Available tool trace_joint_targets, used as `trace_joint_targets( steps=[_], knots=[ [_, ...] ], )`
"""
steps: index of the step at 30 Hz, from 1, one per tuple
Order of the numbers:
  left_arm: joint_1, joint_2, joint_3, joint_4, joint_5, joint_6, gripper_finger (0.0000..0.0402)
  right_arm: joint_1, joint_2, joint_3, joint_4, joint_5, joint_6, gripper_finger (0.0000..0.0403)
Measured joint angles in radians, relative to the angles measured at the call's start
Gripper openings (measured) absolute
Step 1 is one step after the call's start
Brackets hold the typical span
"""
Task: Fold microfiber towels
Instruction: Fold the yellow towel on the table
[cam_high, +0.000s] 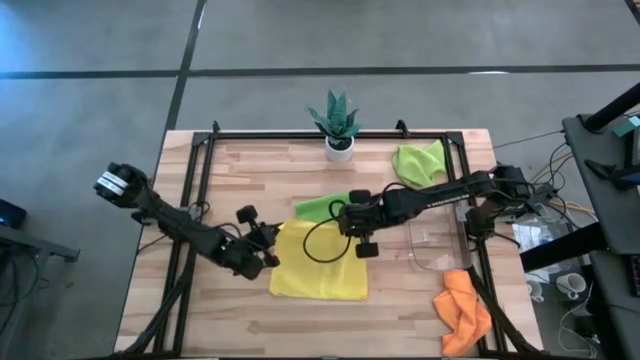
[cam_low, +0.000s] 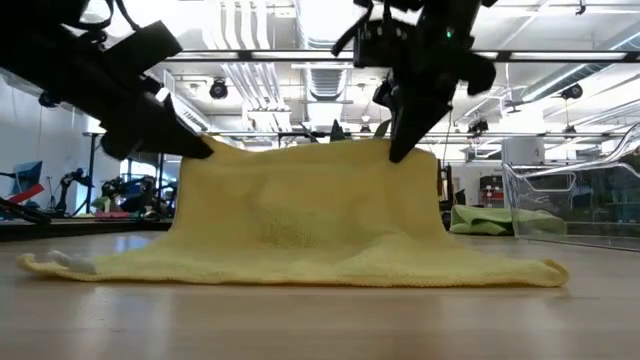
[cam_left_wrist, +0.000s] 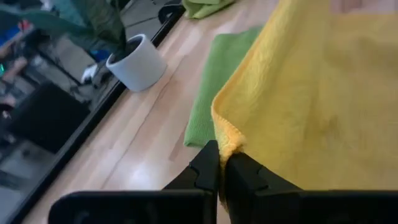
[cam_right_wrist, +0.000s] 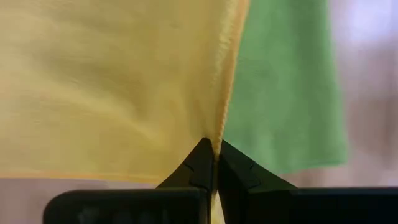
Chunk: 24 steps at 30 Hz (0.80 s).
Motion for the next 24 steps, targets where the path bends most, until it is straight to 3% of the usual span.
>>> trace_joint_targets(
  steps=[6,9,13,24],
  knots=[
    [-0.028,-0.027,0.019,0.015,0.021,0.179,0.0000,0.068,0.000,0.004,-0.040,-0.043,0.171,0.0009],
    [-0.043,-0.063,0.039,0.020,0.081,0.251,0.0000,0.102,0.001,0.023,-0.088,-0.042,0.263,0.0009],
    [-0.065,-0.085,0.026,0.014,0.203,0.266,0.0000,0.144,0.001,0.030,-0.078,-0.041,0.332,0.0009],
    [-0.128,-0.073,0.000,0.000,0.211,0.285,0.0000,0.204,0.194,0.107,-0.034,-0.109,0.434,0.0009]
  ],
)
